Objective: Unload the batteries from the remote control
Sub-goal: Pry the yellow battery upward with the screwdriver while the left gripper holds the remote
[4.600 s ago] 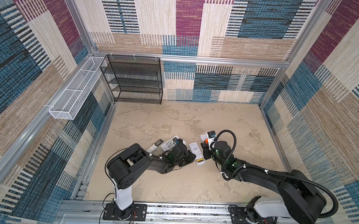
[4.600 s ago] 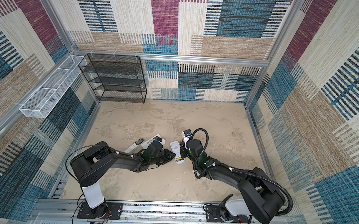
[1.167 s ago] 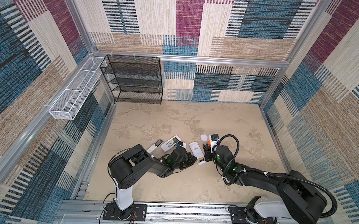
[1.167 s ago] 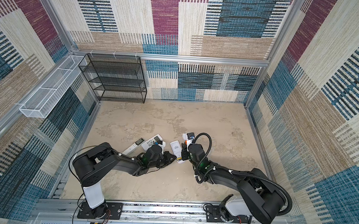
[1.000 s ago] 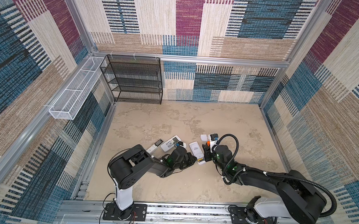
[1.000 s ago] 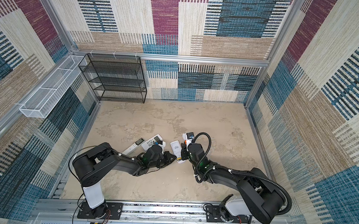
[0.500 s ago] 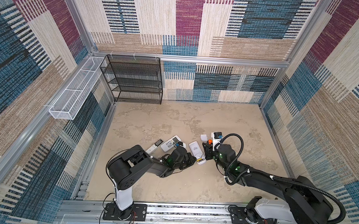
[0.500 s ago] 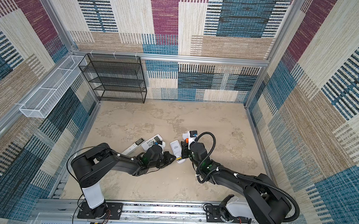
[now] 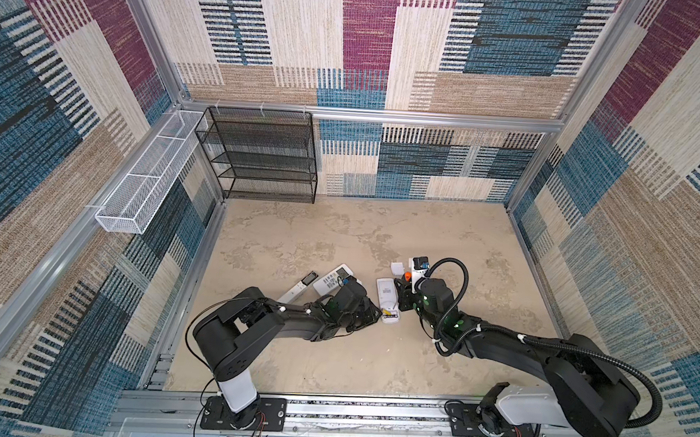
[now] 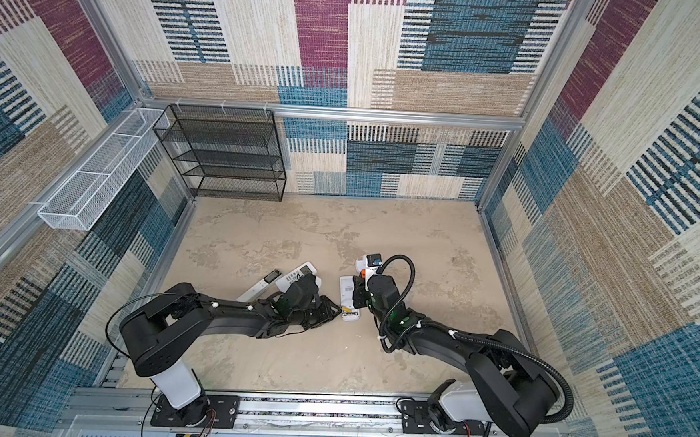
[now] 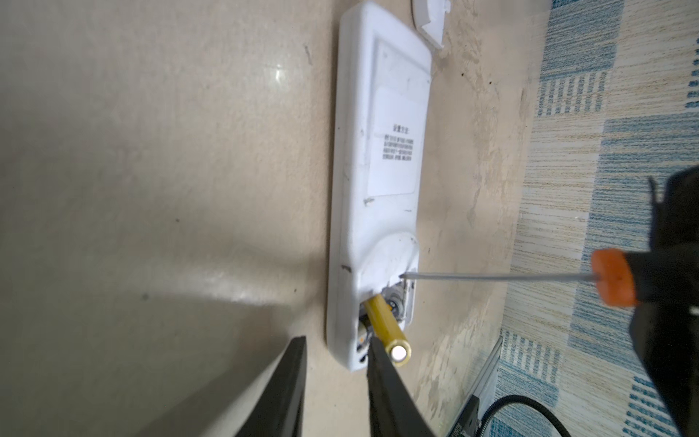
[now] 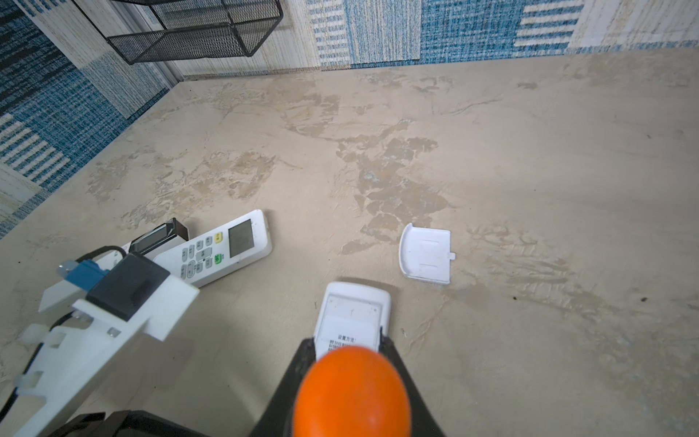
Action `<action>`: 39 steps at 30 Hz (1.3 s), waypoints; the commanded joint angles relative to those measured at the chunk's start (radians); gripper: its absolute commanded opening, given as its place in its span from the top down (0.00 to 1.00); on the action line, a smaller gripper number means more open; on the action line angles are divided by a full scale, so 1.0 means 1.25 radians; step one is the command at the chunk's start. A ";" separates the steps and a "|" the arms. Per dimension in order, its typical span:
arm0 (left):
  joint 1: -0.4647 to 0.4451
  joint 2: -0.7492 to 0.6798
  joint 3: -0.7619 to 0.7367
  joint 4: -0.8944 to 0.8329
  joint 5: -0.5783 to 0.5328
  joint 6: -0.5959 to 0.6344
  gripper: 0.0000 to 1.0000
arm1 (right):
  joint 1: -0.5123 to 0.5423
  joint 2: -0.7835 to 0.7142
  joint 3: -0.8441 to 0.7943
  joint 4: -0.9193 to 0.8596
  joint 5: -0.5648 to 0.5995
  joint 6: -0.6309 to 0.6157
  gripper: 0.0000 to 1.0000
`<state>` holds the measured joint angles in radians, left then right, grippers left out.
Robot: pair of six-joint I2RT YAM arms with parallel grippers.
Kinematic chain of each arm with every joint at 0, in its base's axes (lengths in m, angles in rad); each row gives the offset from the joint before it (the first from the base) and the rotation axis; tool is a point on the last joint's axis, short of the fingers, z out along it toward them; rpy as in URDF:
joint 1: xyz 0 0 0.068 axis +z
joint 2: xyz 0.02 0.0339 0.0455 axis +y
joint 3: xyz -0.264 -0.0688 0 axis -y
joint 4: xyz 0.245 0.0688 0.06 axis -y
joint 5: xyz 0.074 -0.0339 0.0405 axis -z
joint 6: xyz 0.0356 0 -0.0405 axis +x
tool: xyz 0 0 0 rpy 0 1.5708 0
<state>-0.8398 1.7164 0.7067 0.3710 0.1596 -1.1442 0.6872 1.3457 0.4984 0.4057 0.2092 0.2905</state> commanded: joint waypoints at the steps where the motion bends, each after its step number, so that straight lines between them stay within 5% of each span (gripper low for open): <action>1: 0.002 -0.020 -0.008 -0.017 -0.018 0.022 0.69 | 0.001 0.007 0.001 -0.001 -0.024 0.001 1.00; 27: -0.058 0.005 0.003 0.000 0.024 0.009 0.87 | 0.001 -0.004 -0.028 -0.005 -0.031 -0.029 1.00; 39: -0.057 0.045 -0.028 0.077 -0.001 -0.039 0.90 | -0.002 -0.015 -0.092 0.111 -0.101 0.075 1.00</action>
<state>-0.9123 1.7668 0.6777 0.4576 0.1837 -1.1721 0.6849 1.3273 0.3965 0.5049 0.1310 0.3321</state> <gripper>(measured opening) 0.106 0.282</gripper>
